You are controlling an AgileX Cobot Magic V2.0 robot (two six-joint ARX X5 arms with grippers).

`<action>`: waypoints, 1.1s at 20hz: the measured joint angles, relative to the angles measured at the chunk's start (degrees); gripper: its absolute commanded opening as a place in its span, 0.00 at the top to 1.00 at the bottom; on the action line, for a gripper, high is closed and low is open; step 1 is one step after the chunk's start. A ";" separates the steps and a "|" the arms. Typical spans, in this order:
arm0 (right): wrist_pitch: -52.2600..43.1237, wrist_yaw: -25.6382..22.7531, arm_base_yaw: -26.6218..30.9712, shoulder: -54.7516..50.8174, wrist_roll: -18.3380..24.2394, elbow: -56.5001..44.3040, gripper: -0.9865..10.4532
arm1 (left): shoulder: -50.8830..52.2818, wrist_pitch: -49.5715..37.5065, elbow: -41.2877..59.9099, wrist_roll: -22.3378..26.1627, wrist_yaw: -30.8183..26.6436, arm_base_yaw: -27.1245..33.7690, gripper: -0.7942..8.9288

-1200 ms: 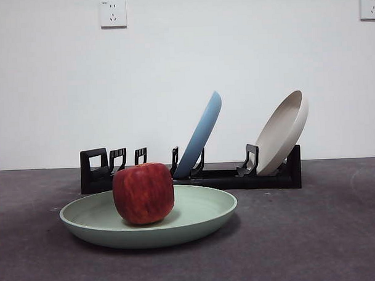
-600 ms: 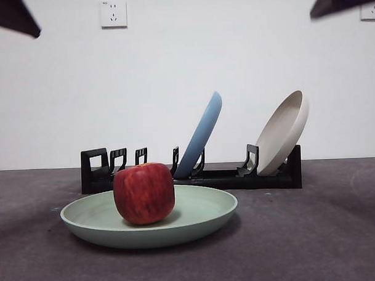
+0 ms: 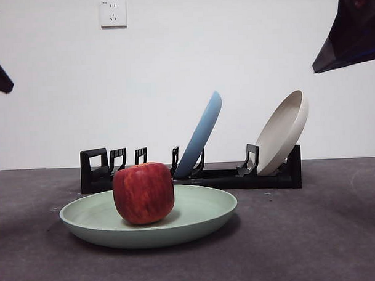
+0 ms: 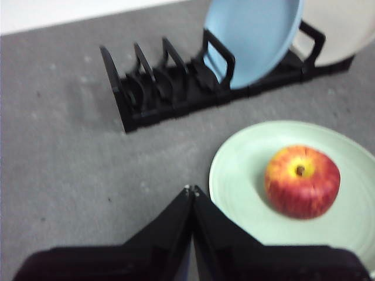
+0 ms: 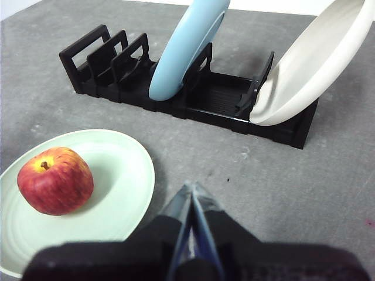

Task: Take the green plate from the plate rack,put the plate on the table,take the apple from the table,put the apple in the plate

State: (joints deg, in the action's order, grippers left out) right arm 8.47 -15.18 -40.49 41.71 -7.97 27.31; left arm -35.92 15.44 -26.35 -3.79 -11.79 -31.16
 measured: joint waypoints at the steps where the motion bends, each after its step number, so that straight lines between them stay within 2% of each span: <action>1: 0.07 0.00 0.00 0.02 0.00 0.00 0.92 | -0.02 0.52 0.00 -0.15 0.02 0.00 0.92; 8: 0.07 -0.02 0.00 0.02 0.00 0.00 0.92 | 0.11 0.63 0.00 -0.35 -0.02 0.00 0.92; 11: 0.04 -0.02 0.00 0.02 0.00 0.00 0.92 | 5.07 3.13 0.00 0.59 0.04 1.31 0.92; 14: 0.07 -0.02 0.00 0.02 0.00 0.00 0.92 | 12.72 3.04 0.00 2.32 0.28 7.56 0.92; 17: 0.07 -0.02 0.00 0.00 0.00 0.00 0.92 | 20.26 3.61 -0.02 2.71 1.07 16.94 0.92; 20: 0.07 -0.02 0.00 0.00 0.00 0.00 0.92 | 24.30 1.51 1.99 4.07 6.12 25.18 0.92; 22: 0.07 -0.02 0.00 0.00 0.00 0.00 0.92 | 25.88 -1.97 6.51 5.90 10.08 28.04 0.92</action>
State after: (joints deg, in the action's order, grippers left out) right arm 8.54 -15.20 -40.49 41.71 -7.97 27.31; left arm -10.04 13.47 -19.84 2.11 -1.72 -3.11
